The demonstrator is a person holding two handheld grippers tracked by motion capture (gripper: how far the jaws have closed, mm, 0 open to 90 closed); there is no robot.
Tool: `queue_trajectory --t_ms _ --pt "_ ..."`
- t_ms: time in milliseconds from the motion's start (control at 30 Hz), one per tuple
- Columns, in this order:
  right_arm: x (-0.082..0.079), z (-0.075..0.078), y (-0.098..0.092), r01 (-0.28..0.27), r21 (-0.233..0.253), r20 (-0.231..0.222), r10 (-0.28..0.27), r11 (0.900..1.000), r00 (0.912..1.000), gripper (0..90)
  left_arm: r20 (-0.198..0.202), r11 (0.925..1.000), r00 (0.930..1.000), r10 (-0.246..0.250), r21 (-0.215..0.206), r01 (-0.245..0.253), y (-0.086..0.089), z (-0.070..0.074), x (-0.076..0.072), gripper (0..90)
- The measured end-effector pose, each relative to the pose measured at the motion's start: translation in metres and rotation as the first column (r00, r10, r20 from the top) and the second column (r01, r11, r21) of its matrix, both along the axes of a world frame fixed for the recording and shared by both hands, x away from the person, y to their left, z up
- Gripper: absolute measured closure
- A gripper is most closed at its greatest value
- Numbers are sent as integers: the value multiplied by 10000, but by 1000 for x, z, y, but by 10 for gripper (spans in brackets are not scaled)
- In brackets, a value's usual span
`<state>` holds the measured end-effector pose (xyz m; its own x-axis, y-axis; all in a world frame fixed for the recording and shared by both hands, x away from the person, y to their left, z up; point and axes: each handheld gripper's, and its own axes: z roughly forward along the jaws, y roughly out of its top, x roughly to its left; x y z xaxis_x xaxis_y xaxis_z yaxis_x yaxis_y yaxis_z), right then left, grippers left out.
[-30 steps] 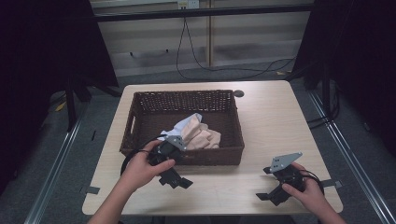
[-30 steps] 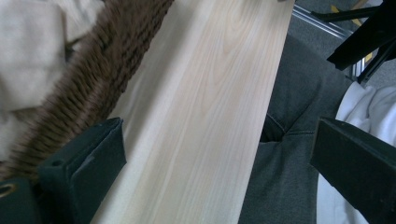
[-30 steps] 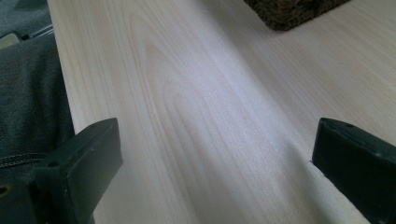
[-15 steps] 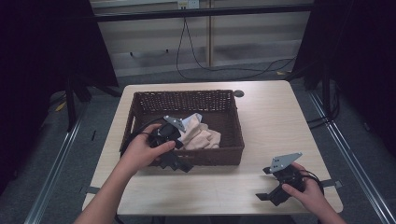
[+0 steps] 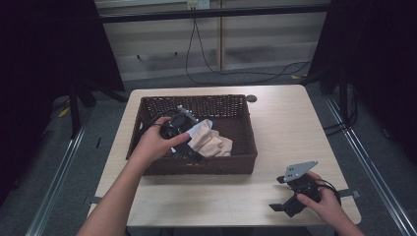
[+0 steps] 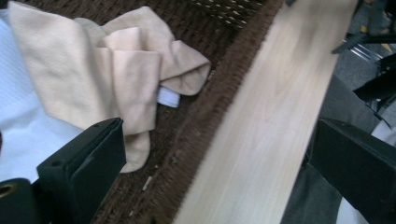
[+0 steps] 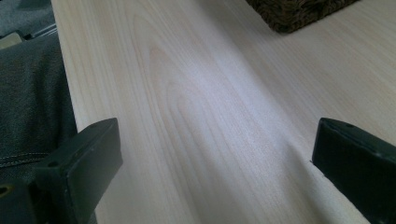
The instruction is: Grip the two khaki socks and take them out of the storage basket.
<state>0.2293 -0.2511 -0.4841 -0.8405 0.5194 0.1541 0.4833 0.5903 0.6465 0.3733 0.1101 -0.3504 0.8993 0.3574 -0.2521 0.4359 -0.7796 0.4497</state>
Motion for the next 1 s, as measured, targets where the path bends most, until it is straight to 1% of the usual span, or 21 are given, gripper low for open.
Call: queue_trajectory --t_ms 33,67,100,167,200,233,367,467,533,567,600,633,667,733,767,800,833,867,900,933,1000 --pt "0 0 0 -45 -5 29 45 10000 10000 9 -3 9999 9999 160 50 -160 -1 -1 3 29" --pt "0 0 0 -78 -3 35 78 10000 10000 9 17 9994 9997 262 226 -262 -2 -2 7 29" --pt "0 0 0 -76 -9 37 76 10000 10000 9 27 9986 9989 471 251 -472 -4 -4 9 29" --pt "0 0 0 -77 -2 20 77 10000 10000 9 22 9975 9978 657 252 -658 -5 -6 15 29" --pt "0 0 0 -35 49 -18 35 10000 10000 9 73 9963 9968 790 346 -792 -7 -6 18 29" --pt "0 0 0 -39 28 23 39 10000 10000 9 146 9960 9965 828 336 -832 -8 -7 21 29" --pt "0 0 0 -51 38 34 50 10000 10000 9 282 9900 9901 1376 272 -1384 -10 -13 32 29" --pt "0 0 0 -32 11 58 32 10000 10000 9 305 9856 9862 1627 413 -1638 -11 -17 40 29" --pt "0 0 0 -47 36 58 47 10000 10000 9 350 9818 9828 1815 504 -1831 -11 -22 47 45" --pt "0 0 0 -31 33 55 31 10000 10000 9 374 9777 9788 2014 532 -2032 -12 -24 48 58" --pt "0 0 0 -32 29 70 32 10000 10000 9 374 9777 9788 2014 532 -2032 -12 -24 48 71" --pt "1 0 0 -59 42 112 59 10000 9999 9 513 9735 9754 2144 703 -2176 -12 -28 54 98" --pt "1 0 0 -65 45 107 64 10000 9999 9 509 9702 9720 2295 683 -2327 -12 -30 55 125" --pt "0 0 0 -62 45 91 62 10000 9999 9 594 9658 9678 2446 733 -2486 -12 -35 60 156" --pt "1 0 0 -68 52 117 68 10000 9999 9 638 9619 9635 2598 708 -2641 -12 -38 62 173" --pt "1 0 0 -65 59 118 64 10000 9999 9 638 9619 9635 2598 708 -2641 -12 -38 62 191" --pt "1 0 0 -65 62 114 64 10000 9999 9 631 9573 9588 2769 686 -2810 -13 -42 65 209" --pt "1 0 0 -65 62 114 64 10000 9999 9 631 9573 9588 2769 686 -2810 -13 -42 65 222" --pt "1 0 0 -78 72 121 77 9999 9999 9 707 9559 9579 2783 775 -2834 -14 -46 67 231" --pt "0 0 0 -77 77 86 76 9999 9999 9 726 9528 9554 2863 832 -2919 -15 -49 68 235" --pt "0 1 -1 -51 84 92 50 10000 9999 9 654 9533 9571 2824 926 -2876 -16 -52 71 238"
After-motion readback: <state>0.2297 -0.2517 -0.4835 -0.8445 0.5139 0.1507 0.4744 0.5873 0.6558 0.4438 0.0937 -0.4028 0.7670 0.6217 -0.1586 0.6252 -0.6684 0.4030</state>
